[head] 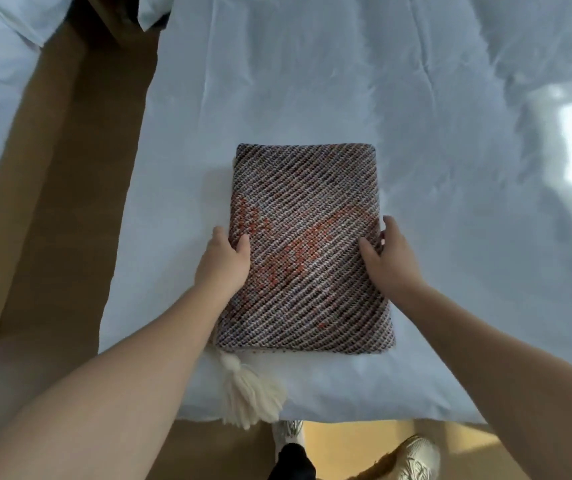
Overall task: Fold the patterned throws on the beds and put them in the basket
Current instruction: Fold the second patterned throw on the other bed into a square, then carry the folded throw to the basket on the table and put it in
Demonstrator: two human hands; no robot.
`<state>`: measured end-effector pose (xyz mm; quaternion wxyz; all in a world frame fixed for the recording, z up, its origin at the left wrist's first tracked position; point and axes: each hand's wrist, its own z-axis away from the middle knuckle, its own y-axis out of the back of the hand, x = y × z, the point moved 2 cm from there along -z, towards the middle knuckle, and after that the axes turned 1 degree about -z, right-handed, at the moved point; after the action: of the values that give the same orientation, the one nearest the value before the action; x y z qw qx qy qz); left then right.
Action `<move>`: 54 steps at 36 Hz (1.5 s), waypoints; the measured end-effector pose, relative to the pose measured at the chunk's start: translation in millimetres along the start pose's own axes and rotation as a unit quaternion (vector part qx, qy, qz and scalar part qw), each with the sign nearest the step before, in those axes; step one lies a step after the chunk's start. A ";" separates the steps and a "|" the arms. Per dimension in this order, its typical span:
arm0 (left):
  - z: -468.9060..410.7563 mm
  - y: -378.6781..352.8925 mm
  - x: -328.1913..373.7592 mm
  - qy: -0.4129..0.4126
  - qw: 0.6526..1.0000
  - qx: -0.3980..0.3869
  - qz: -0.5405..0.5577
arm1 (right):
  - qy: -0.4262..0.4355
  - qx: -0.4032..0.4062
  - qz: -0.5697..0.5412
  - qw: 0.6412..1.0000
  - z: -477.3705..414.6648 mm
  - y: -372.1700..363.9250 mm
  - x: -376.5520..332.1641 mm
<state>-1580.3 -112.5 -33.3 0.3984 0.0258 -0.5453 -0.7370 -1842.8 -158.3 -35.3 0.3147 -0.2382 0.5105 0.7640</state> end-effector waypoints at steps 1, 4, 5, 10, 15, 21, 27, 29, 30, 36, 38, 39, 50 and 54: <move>-7.3 -0.1 -0.1 0.010 1.000 -0.015 0.017 | -0.022 0.004 -0.018 1.000 -9.0 -1.7 -2.2; -22.7 0.4 -0.3 0.007 0.998 -0.035 0.045 | -0.073 0.021 -0.051 0.996 -25.4 -6.9 -4.5; -27.3 0.0 -0.5 0.007 0.997 -0.044 0.059 | -0.082 0.026 -0.061 0.994 -28.5 -8.1 -4.7; -48.1 1.2 2.1 0.041 0.980 -0.098 0.169 | -0.092 0.032 -0.106 0.990 -39.6 -14.1 -8.2; -50.7 -2.4 -1.8 0.108 0.928 -0.162 0.317 | -0.117 0.021 -0.149 0.982 -45.0 -17.1 -8.2; -35.8 10.0 14.7 0.004 0.952 -0.068 0.298 | -0.095 0.035 -0.151 0.983 -35.6 -4.8 -19.5; 4.2 48.0 65.8 -0.108 0.972 -0.051 0.202 | -0.082 0.058 -0.161 0.982 1.0 44.7 -42.4; 20.1 65.5 91.5 -0.137 0.972 -0.053 0.186 | -0.080 0.078 -0.175 0.978 19.9 74.7 -49.1; 28.5 73.9 105.8 -0.148 0.972 -0.053 0.177 | -0.077 0.089 -0.178 0.977 30.3 91.3 -52.3; 105.9 118.0 217.6 -0.241 0.962 -0.053 0.115 | -0.076 0.177 -0.189 0.963 105.0 217.3 -66.7; 137.6 127.4 258.8 -0.271 0.952 -0.068 0.127 | -0.078 0.210 -0.192 0.956 133.5 264.4 -64.8; 154.1 131.0 279.4 -0.285 0.946 -0.075 0.136 | -0.078 0.227 -0.195 0.951 148.1 288.0 -62.7; 370.3 98.5 480.8 -0.437 0.865 -0.170 0.179 | -0.057 0.414 -0.220 0.881 332.1 516.4 18.8; 425.9 66.4 523.6 -0.466 0.845 -0.191 0.181 | -0.057 0.444 -0.211 0.869 375.2 561.4 57.7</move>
<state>-2101.1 -107.0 401.1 0.2205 -0.4963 -0.5101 -0.6670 -2304.9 46.7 415.9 0.5696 -0.1315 0.7144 0.3845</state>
